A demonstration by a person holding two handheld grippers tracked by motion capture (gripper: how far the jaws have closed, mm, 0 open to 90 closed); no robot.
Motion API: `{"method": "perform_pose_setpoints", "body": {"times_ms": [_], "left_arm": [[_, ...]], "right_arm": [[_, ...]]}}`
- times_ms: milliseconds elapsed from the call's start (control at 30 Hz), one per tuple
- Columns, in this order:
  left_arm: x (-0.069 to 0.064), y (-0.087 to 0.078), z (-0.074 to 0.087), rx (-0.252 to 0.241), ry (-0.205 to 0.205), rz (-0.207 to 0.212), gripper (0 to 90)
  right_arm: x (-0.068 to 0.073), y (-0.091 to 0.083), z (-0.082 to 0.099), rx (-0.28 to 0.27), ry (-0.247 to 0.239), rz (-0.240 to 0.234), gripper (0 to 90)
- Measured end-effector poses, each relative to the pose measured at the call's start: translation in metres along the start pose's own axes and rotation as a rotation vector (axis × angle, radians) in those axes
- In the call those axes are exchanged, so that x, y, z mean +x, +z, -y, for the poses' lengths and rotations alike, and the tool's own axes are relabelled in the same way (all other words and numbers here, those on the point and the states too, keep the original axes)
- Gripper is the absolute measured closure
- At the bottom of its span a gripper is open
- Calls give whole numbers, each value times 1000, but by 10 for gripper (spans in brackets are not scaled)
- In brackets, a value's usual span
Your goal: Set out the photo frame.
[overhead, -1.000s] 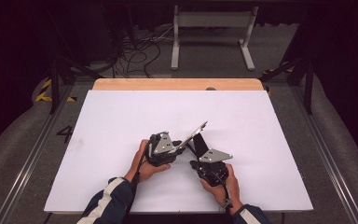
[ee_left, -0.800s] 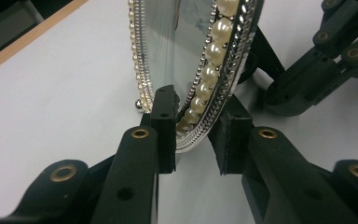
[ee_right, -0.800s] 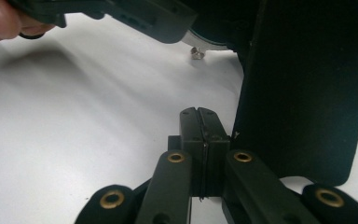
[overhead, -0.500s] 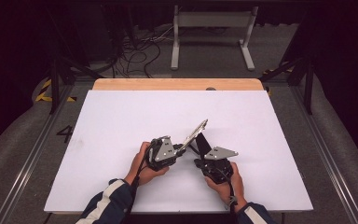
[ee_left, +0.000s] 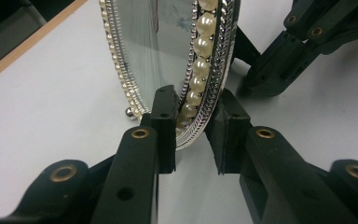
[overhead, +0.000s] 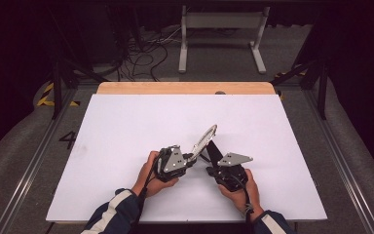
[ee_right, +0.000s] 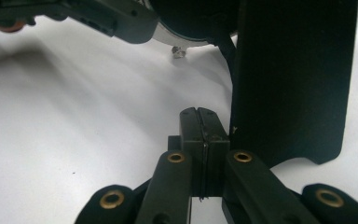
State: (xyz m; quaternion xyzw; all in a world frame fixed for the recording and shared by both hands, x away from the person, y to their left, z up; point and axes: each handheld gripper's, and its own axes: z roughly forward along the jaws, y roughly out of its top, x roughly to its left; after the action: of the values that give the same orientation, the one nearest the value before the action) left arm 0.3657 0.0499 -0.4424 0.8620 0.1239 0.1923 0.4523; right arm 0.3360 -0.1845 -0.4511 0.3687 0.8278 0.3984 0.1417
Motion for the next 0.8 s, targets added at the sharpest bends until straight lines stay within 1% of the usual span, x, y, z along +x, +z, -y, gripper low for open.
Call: {"method": "perform_pose_setpoints", "body": {"times_ms": [33, 100, 133, 167, 200, 233, 267, 367, 500, 533, 567, 600, 667, 733, 800], "left_arm": [[1, 1, 1, -10, -9, 8, 720], [3, 1, 2, -38, -46, 39, 703], [3, 1, 2, -38, -46, 39, 693], [4, 1, 3, -51, -55, 53, 693], [5, 2, 3, -57, -62, 58, 686], [5, 3, 3, -58, -68, 63, 685], [5, 4, 3, -63, -68, 65, 683], [4, 4, 2, -57, -51, 59, 691], [3, 3, 1, -46, -29, 55, 705], [3, 3, 1, -46, -29, 55, 706], [1, 3, 0, -42, -20, 53, 709], [0, 3, -1, -40, -16, 54, 709], [0, 3, -1, -40, -15, 52, 710], [-1, 2, -2, -44, -10, 58, 716], [-1, 1, -3, -41, -12, 65, 728]], "right_arm": [[-2, -1, 1, 1, 6, 2, 900], [-6, -2, 2, -1, 21, 6, 900], [-8, -3, 3, 1, 25, 6, 900], [-8, -3, 3, 1, 25, 6, 900], [-10, -4, 4, 2, 28, 18, 900], [-13, -5, 5, -1, 35, 3, 900], [-15, -6, 7, -3, 43, -2, 900], [-17, -6, 8, 5, 41, 6, 900], [-17, -4, 9, 16, 27, 18, 900], [-17, -4, 9, 21, 16, 27, 900], [-17, -4, 9, 23, 11, 30, 900], [-17, -4, 10, 21, 14, 31, 900], [-18, -4, 10, 21, 14, 35, 900], [-18, -5, 10, 22, 19, 40, 900], [-19, -5, 10, 22, 15, 48, 900]]}}
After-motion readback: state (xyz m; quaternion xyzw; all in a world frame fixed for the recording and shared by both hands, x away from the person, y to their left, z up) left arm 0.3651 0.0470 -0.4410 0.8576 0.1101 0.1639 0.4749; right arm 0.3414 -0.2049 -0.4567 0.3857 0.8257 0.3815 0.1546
